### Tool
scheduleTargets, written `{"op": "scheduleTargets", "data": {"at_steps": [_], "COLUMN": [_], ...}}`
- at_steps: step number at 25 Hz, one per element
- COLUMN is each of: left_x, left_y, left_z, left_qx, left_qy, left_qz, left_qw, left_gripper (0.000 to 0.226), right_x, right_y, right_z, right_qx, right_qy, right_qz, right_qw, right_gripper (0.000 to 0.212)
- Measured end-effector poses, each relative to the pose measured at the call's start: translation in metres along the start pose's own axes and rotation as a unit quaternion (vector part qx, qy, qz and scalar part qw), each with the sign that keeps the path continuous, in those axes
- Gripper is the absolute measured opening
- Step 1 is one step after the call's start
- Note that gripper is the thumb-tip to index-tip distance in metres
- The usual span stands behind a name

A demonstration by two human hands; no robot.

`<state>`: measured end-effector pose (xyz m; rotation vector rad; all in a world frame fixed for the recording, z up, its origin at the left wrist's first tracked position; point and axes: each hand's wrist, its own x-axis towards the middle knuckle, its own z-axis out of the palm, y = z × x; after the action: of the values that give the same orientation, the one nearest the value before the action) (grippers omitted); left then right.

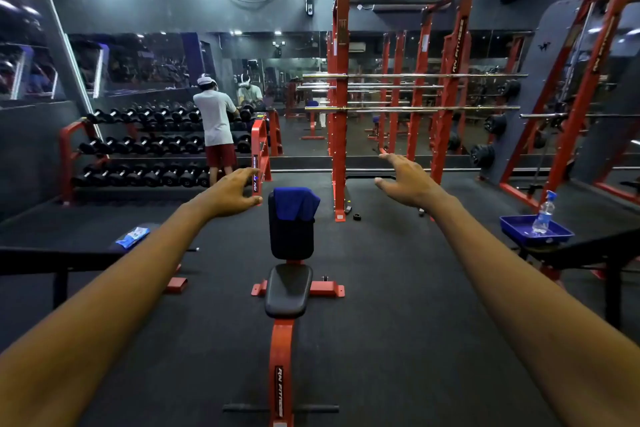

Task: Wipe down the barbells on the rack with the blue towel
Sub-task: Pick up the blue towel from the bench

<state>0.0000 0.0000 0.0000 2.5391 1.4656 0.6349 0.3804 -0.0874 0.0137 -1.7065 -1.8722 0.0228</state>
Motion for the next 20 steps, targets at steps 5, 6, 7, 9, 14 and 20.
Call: {"op": "scheduleTargets", "data": {"at_steps": [5,6,7,9,14,20], "left_x": [0.033,0.041,0.049,0.068,0.133,0.233], "left_y": [0.022,0.023,0.023,0.018,-0.008,-0.067], "left_z": [0.034,0.041,0.047,0.06,0.094,0.129], "left_qx": [-0.015,-0.009,-0.006,-0.002,0.018,0.012], "left_qy": [0.0,-0.006,-0.013,-0.032,-0.055,-0.052], "left_qz": [-0.024,-0.031,-0.036,-0.049,-0.051,-0.077], "left_qw": [1.0,0.999,0.999,0.998,0.997,0.996], "left_gripper": [0.068,0.069,0.07,0.073,0.073,0.077], "right_x": [0.022,0.028,0.035,0.049,0.106,0.215], "right_y": [0.049,0.058,0.068,0.09,0.138,0.179], "right_z": [0.008,0.011,0.015,0.026,0.066,0.119], "right_qx": [-0.005,-0.006,0.001,0.009,0.024,0.015], "right_qy": [-0.023,-0.026,-0.031,-0.045,-0.063,-0.098], "right_qz": [0.009,0.008,0.006,0.012,0.017,0.023], "right_qw": [1.0,1.0,0.999,0.999,0.998,0.995], "right_gripper": [0.067,0.066,0.065,0.065,0.065,0.066]}}
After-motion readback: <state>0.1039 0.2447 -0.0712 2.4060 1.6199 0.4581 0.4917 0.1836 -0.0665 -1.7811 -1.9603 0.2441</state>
